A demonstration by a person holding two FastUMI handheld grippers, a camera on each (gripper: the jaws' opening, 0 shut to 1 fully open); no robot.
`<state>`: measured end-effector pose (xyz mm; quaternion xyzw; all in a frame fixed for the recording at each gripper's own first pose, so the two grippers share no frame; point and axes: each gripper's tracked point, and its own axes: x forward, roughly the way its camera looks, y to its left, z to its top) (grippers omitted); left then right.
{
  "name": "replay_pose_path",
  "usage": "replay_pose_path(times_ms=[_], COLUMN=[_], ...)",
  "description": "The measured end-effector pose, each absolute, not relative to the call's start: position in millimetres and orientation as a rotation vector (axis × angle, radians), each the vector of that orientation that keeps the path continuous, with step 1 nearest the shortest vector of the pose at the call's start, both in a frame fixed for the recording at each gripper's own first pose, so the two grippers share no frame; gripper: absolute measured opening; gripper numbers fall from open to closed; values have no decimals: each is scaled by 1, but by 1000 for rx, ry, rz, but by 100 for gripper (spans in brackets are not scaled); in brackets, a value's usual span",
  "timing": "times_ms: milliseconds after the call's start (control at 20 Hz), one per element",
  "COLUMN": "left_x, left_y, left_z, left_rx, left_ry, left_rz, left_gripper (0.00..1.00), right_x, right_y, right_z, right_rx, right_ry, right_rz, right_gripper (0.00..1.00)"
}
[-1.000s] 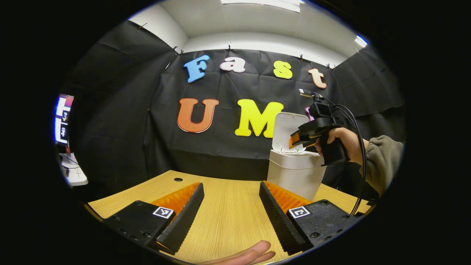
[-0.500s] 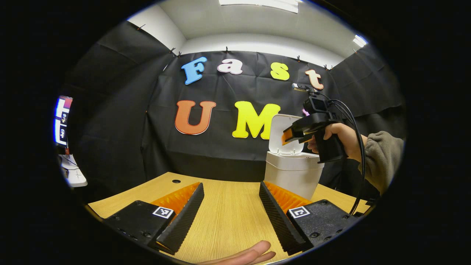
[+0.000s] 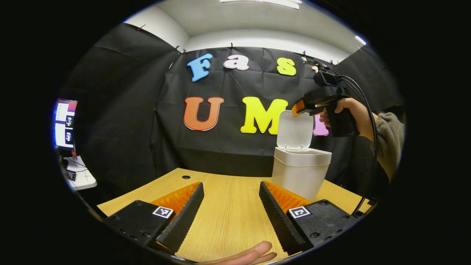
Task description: Press the lid of the desktop garbage bin to open it, pick up the crumpled paper on the desktop and throw it into the bin, then pick up the pop can on the desktop and drop it into the bin, and finally close the garbage bin lid.
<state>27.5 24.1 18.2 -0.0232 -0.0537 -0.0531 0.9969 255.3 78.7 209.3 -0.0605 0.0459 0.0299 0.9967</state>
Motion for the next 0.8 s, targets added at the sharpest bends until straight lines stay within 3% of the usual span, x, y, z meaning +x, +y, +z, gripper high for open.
replay_pose_path(times_ms=[150,250,300,800], left_x=[19,10,8,19], left_y=[24,31,34,42], left_z=[13,26,31,42], left_rx=[-110,-129,-126,-175], left_ry=[-53,-78,-99,-180], left_rz=[-134,-122,-117,-151], left_gripper=[98,98,97,97], right_x=[265,278,286,391], right_y=[70,73,68,30], right_z=[238,253,259,280], right_rx=[-99,-70,-41,-123], right_ry=[56,8,-17,-55], right_rz=[9,5,-12,-123], right_gripper=[97,92,97,96])
